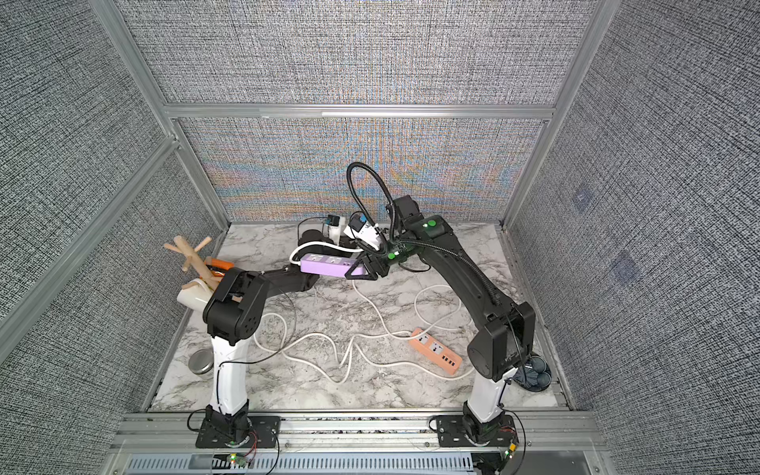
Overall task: Unwrap the cord wrapped around the power strip
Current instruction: Adjust the power cord.
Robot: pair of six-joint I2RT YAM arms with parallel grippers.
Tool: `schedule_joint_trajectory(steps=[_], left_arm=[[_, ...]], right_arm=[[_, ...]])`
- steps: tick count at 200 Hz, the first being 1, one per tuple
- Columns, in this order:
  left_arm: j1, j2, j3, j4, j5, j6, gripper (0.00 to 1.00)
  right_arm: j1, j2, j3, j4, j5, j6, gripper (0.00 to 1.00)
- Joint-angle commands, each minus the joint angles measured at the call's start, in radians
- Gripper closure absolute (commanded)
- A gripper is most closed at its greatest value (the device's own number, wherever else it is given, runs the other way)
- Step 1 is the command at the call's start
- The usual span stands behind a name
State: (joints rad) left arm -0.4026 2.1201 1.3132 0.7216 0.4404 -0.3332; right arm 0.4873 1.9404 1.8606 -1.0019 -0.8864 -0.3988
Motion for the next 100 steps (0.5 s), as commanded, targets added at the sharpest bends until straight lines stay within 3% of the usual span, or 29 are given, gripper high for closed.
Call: schedule_joint_trajectory(steps=[1,37,82,100], left_arm=[[0.053,-0.049,-0.027,-0.064,-0.077,0.009,1.00],[0.106,-0.165,-0.074,-0.156,-0.170,0.072,1.00],[0.122,-0.309,-0.115,-0.303,-0.489,0.107,1.00],[0.126,-0.354,-0.112,-0.364,-0.556,0.136,1.00]], right_arm=[[-0.007,-0.009,-0.012,-0.053,0.047,-0.105,1.00],[-0.022,-0.032,-0.049,-0.072,0.168,-0.129,1.00],[-0.076,-0.099,-0.120,-0.072,0.296,-0.129,1.00],[-0.099,-0.121,-0.153,-0.064,0.359,-0.110,1.00]])
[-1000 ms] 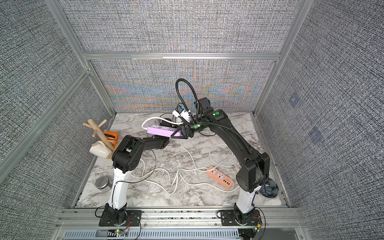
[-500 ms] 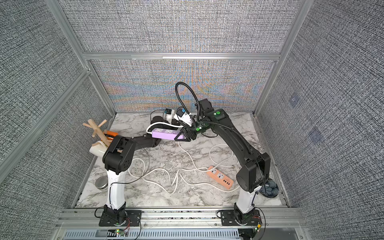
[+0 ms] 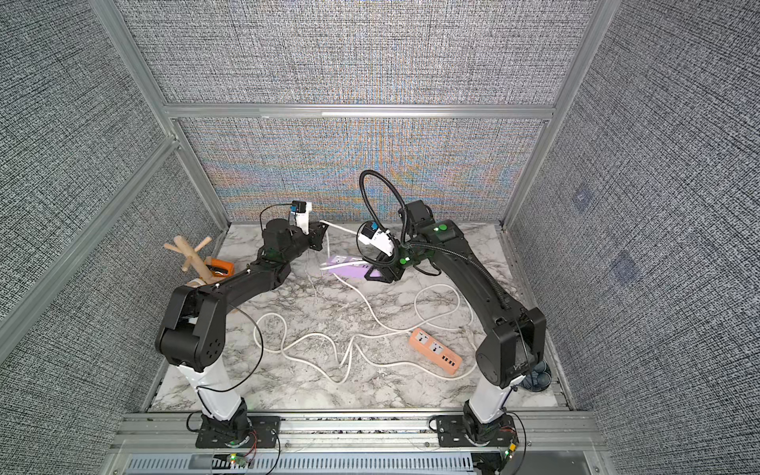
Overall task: Unwrap the cord wrapped around the power strip
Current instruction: Adjust the power cord.
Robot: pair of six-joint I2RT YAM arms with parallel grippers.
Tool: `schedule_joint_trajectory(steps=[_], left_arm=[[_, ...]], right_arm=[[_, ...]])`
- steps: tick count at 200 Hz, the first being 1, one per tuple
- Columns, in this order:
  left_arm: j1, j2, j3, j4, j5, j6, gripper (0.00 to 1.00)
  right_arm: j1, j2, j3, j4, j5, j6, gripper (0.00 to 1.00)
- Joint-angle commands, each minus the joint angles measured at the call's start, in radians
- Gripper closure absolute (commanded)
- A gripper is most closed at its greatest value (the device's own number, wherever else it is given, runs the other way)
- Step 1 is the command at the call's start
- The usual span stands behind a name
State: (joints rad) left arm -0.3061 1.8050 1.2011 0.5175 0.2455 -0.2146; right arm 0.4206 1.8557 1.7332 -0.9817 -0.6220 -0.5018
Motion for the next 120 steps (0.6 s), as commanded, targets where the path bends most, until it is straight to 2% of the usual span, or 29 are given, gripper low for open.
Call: schedule_joint_trajectory(steps=[1,39,120], left_arm=[[0.030,-0.041,0.000,-0.162,-0.364,0.020,1.00],[0.034,-0.142,-0.008,-0.269,-0.541,0.058,1.00],[0.084,-0.284,-0.052,-0.439,-0.755,0.133,1.00]], right_arm=[[-0.034,-0.038,-0.026,-0.084,0.098,-0.006,1.00],[-0.114,-0.054,-0.098,-0.068,0.193,0.035,1.00],[-0.285,-0.114,-0.257,0.065,0.341,0.158,1.00]])
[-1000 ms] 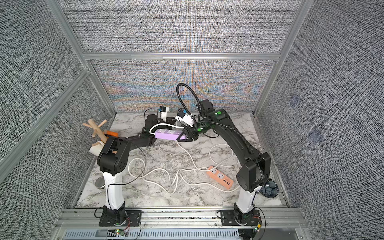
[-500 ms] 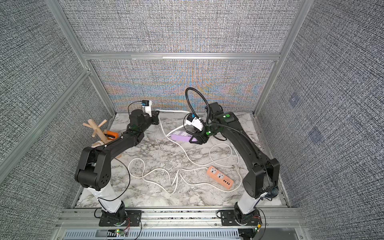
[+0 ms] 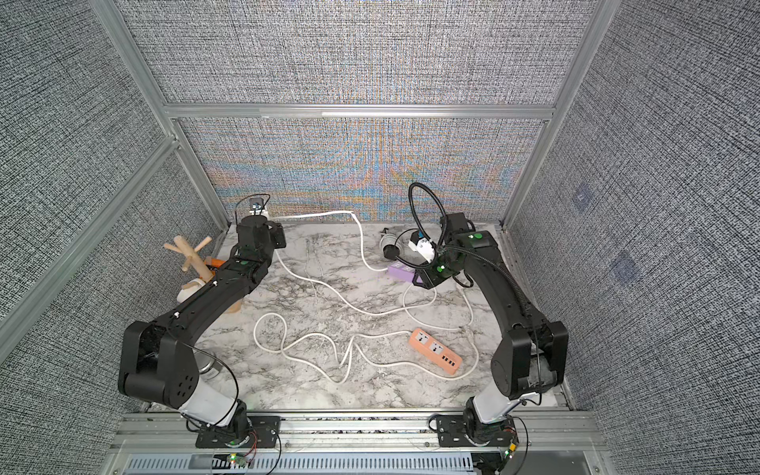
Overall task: Unwrap the cord wrapped around the power strip
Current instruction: Adjust the power cord, then place the power cord at the center of the board, then place the power strip at the center of the board.
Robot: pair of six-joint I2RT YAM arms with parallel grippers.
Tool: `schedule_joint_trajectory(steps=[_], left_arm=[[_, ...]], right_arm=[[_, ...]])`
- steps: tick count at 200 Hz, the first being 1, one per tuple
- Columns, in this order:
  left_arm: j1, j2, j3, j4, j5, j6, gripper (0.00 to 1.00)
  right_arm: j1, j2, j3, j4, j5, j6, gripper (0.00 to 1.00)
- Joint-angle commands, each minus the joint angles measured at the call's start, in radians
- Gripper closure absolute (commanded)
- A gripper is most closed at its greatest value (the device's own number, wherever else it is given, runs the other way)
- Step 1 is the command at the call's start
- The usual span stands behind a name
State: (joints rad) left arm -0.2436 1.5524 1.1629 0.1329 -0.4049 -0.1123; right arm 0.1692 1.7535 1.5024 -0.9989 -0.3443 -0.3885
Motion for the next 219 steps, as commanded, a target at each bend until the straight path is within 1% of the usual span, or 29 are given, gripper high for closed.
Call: schedule_joint_trajectory(steps=[1,20,50,64,79,96,124,156,182,204,219], left_arm=[[0.022,-0.032,-0.015,-0.054,-0.106,0.031,1.00],[0.034,-0.059,-0.024,-0.068,-0.125,0.053,1.00],[0.039,-0.079,0.000,-0.100,-0.204,0.109,1.00],[0.043,-0.087,0.014,-0.114,-0.234,0.131,1.00],[0.049,-0.089,0.032,-0.144,-0.243,0.140,0.99],[0.052,-0.075,0.060,-0.207,-0.210,0.123,0.97],[0.051,-0.019,0.088,-0.320,-0.091,0.060,0.93],[0.052,0.052,0.108,-0.419,0.029,-0.003,0.91],[0.052,0.130,0.169,-0.546,0.089,-0.034,0.89],[0.051,0.204,0.233,-0.653,0.129,-0.026,0.85],[0.052,0.247,0.263,-0.698,0.147,-0.011,0.77]], right_arm=[[-0.035,-0.012,-0.029,0.084,0.066,0.047,1.00],[-0.069,-0.012,-0.049,0.113,0.101,0.083,1.00],[-0.110,-0.010,-0.061,0.166,0.154,0.143,1.00],[-0.120,-0.008,-0.071,0.197,0.170,0.151,1.00],[-0.122,-0.001,-0.082,0.235,0.167,0.149,1.00],[-0.122,0.023,-0.095,0.279,0.144,0.130,1.00],[-0.122,0.098,-0.096,0.312,0.109,0.084,1.00],[-0.126,0.164,-0.089,0.335,0.118,0.028,1.00],[-0.130,0.209,-0.078,0.359,0.126,-0.004,1.00],[-0.132,0.243,-0.070,0.386,0.150,-0.020,1.00],[-0.133,0.262,-0.074,0.399,0.160,-0.029,1.00]])
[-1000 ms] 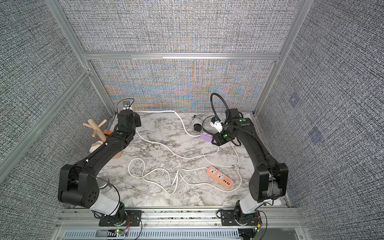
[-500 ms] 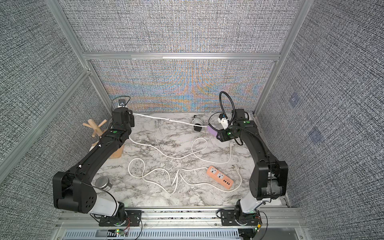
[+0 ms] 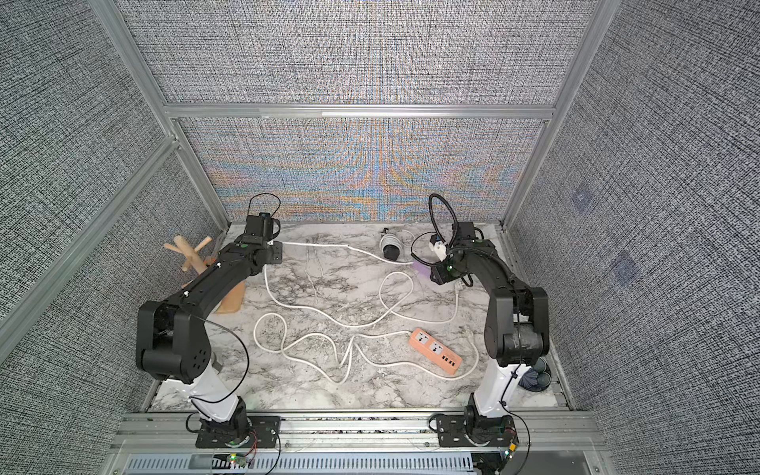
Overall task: Unwrap the cord wrapped around the power strip
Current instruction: Place the power strip at the center of the board.
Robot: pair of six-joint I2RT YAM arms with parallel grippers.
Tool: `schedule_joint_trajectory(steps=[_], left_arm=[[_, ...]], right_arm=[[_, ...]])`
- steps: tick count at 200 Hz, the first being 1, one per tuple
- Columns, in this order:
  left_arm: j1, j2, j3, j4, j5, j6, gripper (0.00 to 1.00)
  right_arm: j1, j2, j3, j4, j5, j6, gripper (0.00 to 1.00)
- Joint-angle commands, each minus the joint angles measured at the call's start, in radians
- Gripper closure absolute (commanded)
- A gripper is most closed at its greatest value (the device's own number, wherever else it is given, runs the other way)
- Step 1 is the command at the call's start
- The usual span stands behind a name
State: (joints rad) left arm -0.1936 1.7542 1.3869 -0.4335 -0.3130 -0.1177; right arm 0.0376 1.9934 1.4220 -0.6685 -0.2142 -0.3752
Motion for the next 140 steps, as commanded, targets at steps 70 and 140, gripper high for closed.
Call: schedule_joint_trajectory(steps=[70,140], left_arm=[[0.002,0.224,0.182,-0.270,0.019,0.031,0.54],[-0.014,0.153,0.163,-0.275,0.092,0.036,0.47]], right_arm=[[-0.003,0.054,-0.056,0.090,0.047,-0.055,1.00],[-0.004,0.059,-0.074,0.077,0.040,-0.031,0.63]])
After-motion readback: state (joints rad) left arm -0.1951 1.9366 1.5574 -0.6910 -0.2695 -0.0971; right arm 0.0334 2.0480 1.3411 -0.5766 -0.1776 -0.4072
